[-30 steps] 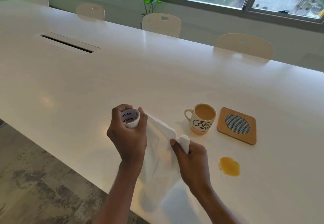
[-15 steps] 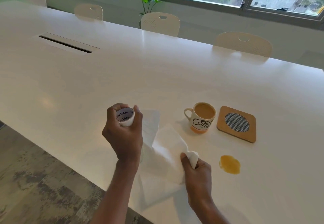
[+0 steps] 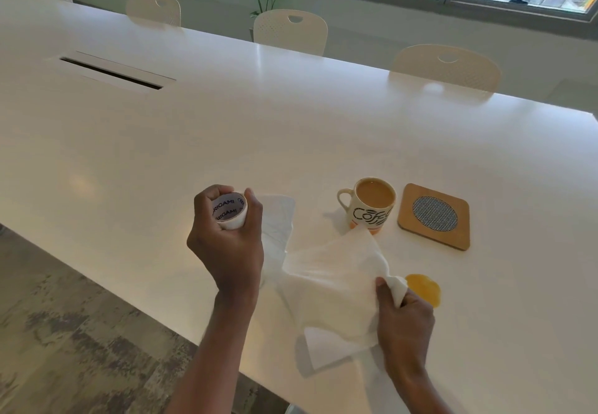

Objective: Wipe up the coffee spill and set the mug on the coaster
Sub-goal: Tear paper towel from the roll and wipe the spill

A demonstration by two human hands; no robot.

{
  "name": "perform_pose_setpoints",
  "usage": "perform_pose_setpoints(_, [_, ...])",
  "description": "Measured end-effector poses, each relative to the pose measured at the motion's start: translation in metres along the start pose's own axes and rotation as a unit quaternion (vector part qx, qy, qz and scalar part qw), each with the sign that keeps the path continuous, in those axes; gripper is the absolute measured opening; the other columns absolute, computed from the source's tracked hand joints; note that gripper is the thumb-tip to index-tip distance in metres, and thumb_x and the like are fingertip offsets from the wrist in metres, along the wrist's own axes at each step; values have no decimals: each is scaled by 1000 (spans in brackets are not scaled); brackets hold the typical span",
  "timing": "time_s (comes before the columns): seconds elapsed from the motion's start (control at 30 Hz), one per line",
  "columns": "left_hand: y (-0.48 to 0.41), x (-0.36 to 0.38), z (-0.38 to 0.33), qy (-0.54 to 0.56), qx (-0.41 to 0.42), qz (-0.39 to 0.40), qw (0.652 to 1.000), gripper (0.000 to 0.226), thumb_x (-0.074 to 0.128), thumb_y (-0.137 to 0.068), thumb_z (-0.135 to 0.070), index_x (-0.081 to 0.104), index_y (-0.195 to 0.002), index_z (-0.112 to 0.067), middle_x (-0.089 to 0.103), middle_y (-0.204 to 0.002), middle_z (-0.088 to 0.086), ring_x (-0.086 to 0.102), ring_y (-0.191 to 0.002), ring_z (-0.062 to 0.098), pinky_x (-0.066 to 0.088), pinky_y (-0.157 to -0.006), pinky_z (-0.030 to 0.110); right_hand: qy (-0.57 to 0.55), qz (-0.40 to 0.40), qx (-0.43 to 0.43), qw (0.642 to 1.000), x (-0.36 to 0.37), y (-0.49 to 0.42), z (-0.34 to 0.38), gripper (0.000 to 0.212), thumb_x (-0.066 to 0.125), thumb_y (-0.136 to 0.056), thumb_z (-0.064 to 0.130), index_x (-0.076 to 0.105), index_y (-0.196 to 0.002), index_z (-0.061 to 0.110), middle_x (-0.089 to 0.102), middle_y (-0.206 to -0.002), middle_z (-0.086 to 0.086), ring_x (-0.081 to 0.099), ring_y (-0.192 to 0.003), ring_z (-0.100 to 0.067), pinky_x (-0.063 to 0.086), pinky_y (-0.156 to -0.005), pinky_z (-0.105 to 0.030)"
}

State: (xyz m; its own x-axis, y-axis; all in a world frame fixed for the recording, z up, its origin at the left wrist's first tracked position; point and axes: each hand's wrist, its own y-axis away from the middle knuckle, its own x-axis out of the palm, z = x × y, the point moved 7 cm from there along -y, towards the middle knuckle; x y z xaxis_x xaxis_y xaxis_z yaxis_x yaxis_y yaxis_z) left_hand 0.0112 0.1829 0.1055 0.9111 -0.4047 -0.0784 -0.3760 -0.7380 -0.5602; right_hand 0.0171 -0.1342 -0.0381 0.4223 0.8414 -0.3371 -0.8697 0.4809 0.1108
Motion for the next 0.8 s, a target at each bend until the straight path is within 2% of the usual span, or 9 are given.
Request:
perform_pose_setpoints(0.07, [0, 0, 1, 2, -9, -5, 1000, 29, 82, -91, -25, 68, -104, -4, 69, -94, -6, 62, -85, -17, 51, -78, 11, 26, -20, -21, 999, -10, -1, 3, 51, 77, -97, 25, 58, -60, -4, 46, -53, -5, 35, -52, -21, 31, -44, -26])
perform_pose_setpoints(0.17, [0, -1, -1, 2, -13, -7, 1000, 31, 82, -91, -27, 67, -105, -3, 68, -96, -6, 63, -85, -13, 53, -78, 14, 52, -50, -38, 997, -30, -5, 4, 55, 77, -98, 27, 54, -56, -1, 41, -51, -4, 32, -51, -22, 30, -47, -34])
perform_pose_setpoints(0.27, [1, 1, -5, 6, -12, 4, 1000, 36, 84, -91, -29, 66, -106, -2, 68, -98, -4, 67, -82, 7, 56, -77, 20, 38, -67, -50, 996, -50, -6, 6, 56, 77, -98, 30, 52, -58, 0, 39, -51, 2, 31, -51, -16, 28, -45, -34])
perform_pose_setpoints(0.33, [2, 3, -7, 6, -15, 18, 1000, 40, 84, -91, -32, 65, -108, -2, 69, -100, 0, 68, -84, 18, 56, -78, 23, 19, -68, -62, 996, -59, -5, 9, 56, 77, -98, 32, 50, -60, 1, 36, -50, 7, 30, -49, -11, 27, -44, -29])
perform_pose_setpoints(0.4, [3, 5, -8, 15, -21, 33, 999, 39, 79, -92, -32, 62, -112, -2, 70, -103, 7, 69, -88, 24, 57, -79, 25, 2, -71, -68, 995, -67, -3, 14, 57, 78, -97, 34, 49, -62, 0, 36, -49, 8, 30, -49, -10, 27, -44, -26])
perform_pose_setpoints(0.47, [5, 5, -8, 31, -24, 51, 998, 39, 67, -90, -26, 59, -118, 0, 70, -110, 13, 69, -95, 27, 58, -83, 29, -12, -71, -68, 995, -72, -2, 19, 58, 79, -97, 35, 48, -62, 0, 35, -50, 8, 29, -50, -9, 29, -46, -28])
perform_pose_setpoints(0.57, [8, 2, -6, 37, -13, 79, 996, 51, 57, -82, -17, 57, -130, 1, 69, -120, 19, 68, -105, 31, 58, -92, 38, -28, -68, -69, 995, -80, 1, 27, 56, 79, -96, 35, 47, -63, 3, 35, -50, 9, 29, -51, -10, 28, -45, -26])
perform_pose_setpoints(0.7, [10, -1, -4, -1, 6, 99, 995, 65, 75, -90, -18, 51, -148, -4, 66, -136, 12, 68, -118, 30, 58, -99, 48, -39, -68, -79, 994, -90, 3, 36, 53, 79, -96, 35, 51, -63, 5, 37, -49, 9, 31, -51, -9, 28, -44, -23])
perform_pose_setpoints(0.8, [12, -3, -1, 22, -13, 117, 993, 82, 90, -86, -26, 46, -154, -11, 63, -129, -1, 70, -114, 25, 62, -93, 46, -43, -66, -74, 994, -96, 2, 39, 50, 79, -96, 35, 52, -67, 6, 38, -50, 9, 32, -50, -9, 30, -48, -25])
